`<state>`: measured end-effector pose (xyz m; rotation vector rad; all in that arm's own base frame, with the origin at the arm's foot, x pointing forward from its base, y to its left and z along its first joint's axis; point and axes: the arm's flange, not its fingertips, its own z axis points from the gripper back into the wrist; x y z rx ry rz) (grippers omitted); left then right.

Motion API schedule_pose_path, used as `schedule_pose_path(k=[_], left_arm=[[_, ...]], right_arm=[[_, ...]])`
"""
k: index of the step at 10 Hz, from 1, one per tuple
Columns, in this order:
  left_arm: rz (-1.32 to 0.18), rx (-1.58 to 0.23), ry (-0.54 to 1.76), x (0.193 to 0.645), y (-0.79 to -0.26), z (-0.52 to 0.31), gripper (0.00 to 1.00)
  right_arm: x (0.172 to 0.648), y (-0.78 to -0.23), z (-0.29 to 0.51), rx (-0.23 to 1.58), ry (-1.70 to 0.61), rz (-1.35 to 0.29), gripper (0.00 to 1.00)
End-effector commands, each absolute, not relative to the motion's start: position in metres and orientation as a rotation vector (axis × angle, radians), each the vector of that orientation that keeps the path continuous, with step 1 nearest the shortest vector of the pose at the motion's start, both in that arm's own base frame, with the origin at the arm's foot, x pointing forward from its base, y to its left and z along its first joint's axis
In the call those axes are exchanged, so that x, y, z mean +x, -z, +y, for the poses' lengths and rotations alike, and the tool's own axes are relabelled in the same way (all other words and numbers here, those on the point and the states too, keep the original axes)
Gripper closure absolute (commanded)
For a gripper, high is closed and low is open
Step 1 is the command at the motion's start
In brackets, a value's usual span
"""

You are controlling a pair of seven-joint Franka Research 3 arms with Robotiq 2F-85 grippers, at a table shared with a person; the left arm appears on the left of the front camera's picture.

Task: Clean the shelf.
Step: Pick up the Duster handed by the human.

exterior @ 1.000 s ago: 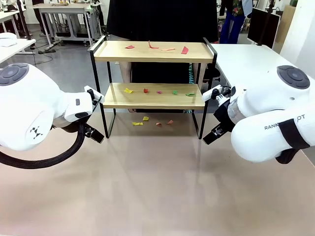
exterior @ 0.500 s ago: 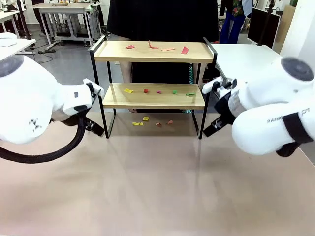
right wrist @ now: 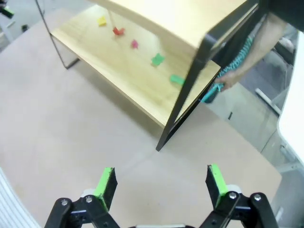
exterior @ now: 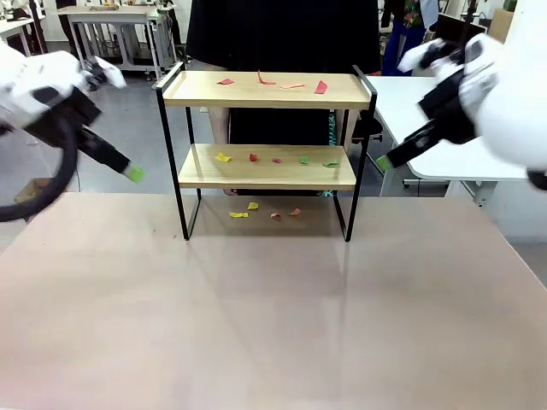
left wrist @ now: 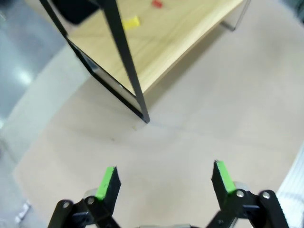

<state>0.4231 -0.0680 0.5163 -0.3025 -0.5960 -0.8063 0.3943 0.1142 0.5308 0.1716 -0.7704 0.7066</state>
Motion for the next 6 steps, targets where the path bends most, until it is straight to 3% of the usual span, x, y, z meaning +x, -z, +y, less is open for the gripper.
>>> schedule_pose_path(k=[1,6], left_arm=[[-0.607,-0.422,0.957,0.454,-0.515,-0.021,0.0],[-0.766,-0.599,1.134,0.477,-0.474,0.075,0.0]], right_arm=[[0.4,-0.55,0.045,0.297,-0.844,-0.77,0.0],[0.415,-0.545,-0.082,0.51,-1.016,-0.876,0.0]])
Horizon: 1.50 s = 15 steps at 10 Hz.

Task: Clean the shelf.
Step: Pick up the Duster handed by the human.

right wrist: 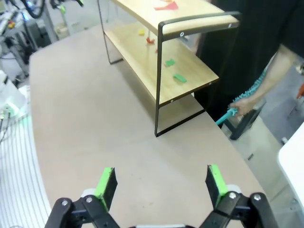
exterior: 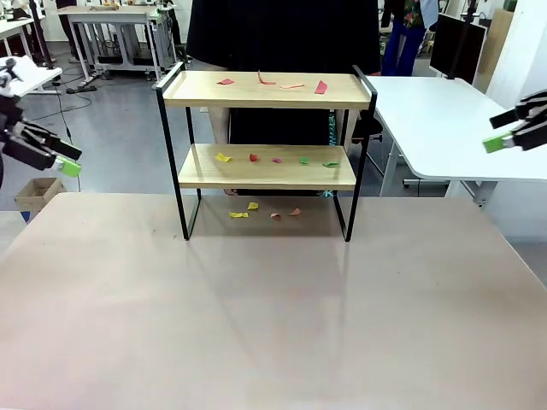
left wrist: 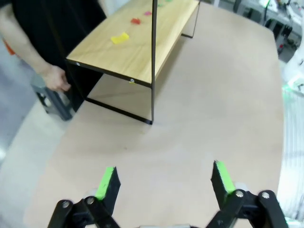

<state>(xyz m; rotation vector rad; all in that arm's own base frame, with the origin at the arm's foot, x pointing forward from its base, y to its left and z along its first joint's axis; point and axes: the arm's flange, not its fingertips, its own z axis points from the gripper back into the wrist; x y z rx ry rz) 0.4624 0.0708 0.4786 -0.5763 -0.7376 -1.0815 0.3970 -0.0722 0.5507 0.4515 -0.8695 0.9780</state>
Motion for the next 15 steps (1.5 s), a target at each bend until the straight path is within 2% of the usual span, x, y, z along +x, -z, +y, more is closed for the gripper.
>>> schedule_pose_path(k=[1,4,5,6,11,13,15], left_arm=[[-0.808,-0.591,1.151,0.484,-0.46,0.074,0.0],[-0.949,-0.65,1.161,0.489,-0.441,0.075,0.0],[-1.007,-0.661,1.15,0.484,-0.444,0.075,0.0],[-0.886,-0.628,1.141,0.486,-0.437,0.077,0.0],[-0.908,-0.624,1.143,0.487,-0.436,0.077,0.0],[-0.931,-0.737,1.142,0.531,-0.417,0.115,0.0],[-0.989,-0.841,1.186,0.546,-0.401,0.131,0.0]], right_arm=[[0.421,-0.536,-0.097,0.532,-1.007,-0.887,0.0],[0.429,-0.499,-0.121,0.438,-1.107,-0.91,0.0],[0.431,-0.49,-0.126,0.521,-1.081,-0.955,0.0],[0.419,-0.505,-0.117,0.471,-1.045,-0.895,0.0],[0.419,-0.5,-0.115,0.469,-1.045,-0.874,0.0],[0.447,-0.494,-0.158,0.472,-1.074,-0.926,0.0],[0.471,-0.485,-0.19,0.568,-1.052,-0.963,0.0]])
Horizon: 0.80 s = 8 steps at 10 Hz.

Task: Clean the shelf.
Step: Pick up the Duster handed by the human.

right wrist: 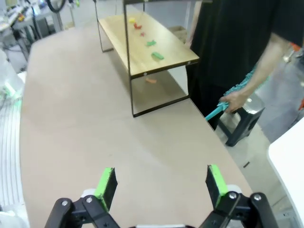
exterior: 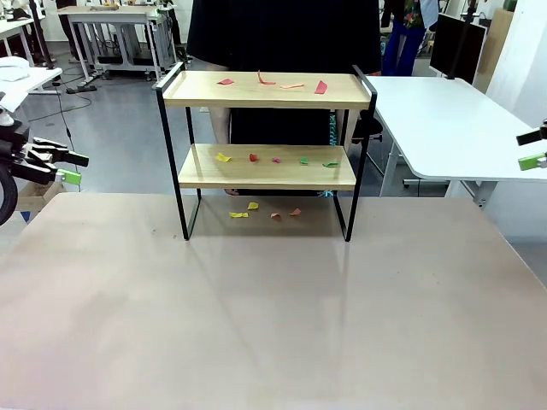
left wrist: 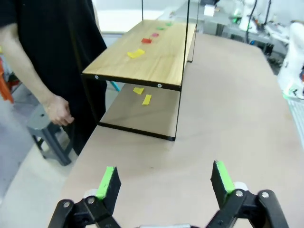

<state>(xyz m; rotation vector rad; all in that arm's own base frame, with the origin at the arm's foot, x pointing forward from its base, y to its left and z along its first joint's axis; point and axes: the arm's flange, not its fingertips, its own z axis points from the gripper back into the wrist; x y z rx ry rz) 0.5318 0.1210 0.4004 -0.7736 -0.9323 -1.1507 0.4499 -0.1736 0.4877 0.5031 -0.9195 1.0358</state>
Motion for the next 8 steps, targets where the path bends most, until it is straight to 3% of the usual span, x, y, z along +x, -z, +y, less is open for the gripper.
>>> schedule_pose_path(k=[1,4,8], left_arm=[[-1.036,-0.868,1.221,0.55,-0.399,0.136,0.0],[-1.183,-0.94,1.285,0.567,-0.391,0.151,0.0],[-1.259,-0.967,1.304,0.578,-0.382,0.158,0.0]], right_arm=[[0.483,-0.481,-0.206,0.551,-1.025,-1.023,0.0],[0.508,-0.461,-0.246,0.666,-0.963,-1.089,0.0],[0.521,-0.45,-0.271,0.729,-0.943,-1.168,0.0]])
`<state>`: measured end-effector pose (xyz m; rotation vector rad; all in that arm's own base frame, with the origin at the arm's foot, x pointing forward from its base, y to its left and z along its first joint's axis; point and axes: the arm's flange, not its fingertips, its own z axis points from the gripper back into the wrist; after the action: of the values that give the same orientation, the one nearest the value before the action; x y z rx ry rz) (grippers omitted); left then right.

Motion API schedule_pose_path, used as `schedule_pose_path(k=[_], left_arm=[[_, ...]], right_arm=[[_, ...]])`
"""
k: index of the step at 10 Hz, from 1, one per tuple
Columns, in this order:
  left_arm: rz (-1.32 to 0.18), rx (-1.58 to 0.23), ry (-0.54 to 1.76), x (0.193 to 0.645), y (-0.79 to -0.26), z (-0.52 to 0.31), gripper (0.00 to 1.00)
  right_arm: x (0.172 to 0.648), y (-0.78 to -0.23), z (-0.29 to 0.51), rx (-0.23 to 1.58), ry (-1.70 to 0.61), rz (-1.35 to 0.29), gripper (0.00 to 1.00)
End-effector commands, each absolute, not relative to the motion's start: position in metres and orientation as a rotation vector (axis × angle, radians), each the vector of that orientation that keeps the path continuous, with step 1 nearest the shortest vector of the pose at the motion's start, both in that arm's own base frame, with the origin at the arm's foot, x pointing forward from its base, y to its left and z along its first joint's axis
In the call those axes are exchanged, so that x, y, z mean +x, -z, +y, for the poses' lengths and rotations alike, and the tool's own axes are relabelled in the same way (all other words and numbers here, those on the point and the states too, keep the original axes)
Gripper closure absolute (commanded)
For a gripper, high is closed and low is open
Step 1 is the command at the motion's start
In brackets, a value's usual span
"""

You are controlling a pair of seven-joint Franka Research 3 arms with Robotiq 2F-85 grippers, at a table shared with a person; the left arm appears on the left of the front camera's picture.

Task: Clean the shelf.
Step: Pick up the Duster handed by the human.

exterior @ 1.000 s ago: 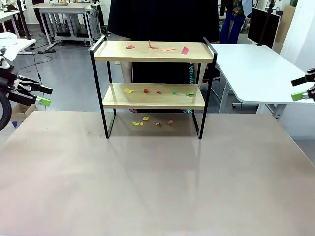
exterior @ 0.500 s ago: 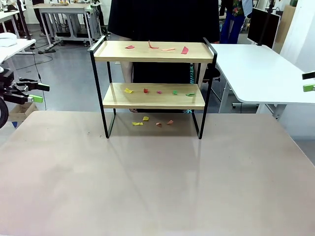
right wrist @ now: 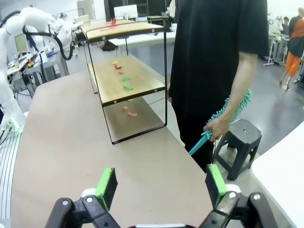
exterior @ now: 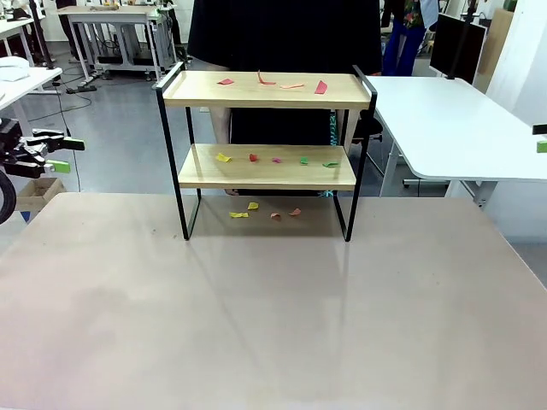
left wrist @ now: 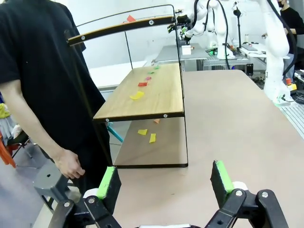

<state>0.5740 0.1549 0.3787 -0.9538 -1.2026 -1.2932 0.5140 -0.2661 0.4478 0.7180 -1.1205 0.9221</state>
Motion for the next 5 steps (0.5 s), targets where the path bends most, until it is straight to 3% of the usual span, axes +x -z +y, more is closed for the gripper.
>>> schedule_pose_path(k=[1,5], left_arm=[[-1.277,-0.982,1.299,0.578,-0.383,0.1586,0.0],[-1.272,-1.038,1.278,0.5789,-0.3833,0.1635,0.0]], right_arm=[[0.5228,-0.4495,-0.2735,0.74,-0.937,-1.177,0.0],[0.5239,-0.451,-0.2782,0.759,-0.928,-1.203,0.0]])
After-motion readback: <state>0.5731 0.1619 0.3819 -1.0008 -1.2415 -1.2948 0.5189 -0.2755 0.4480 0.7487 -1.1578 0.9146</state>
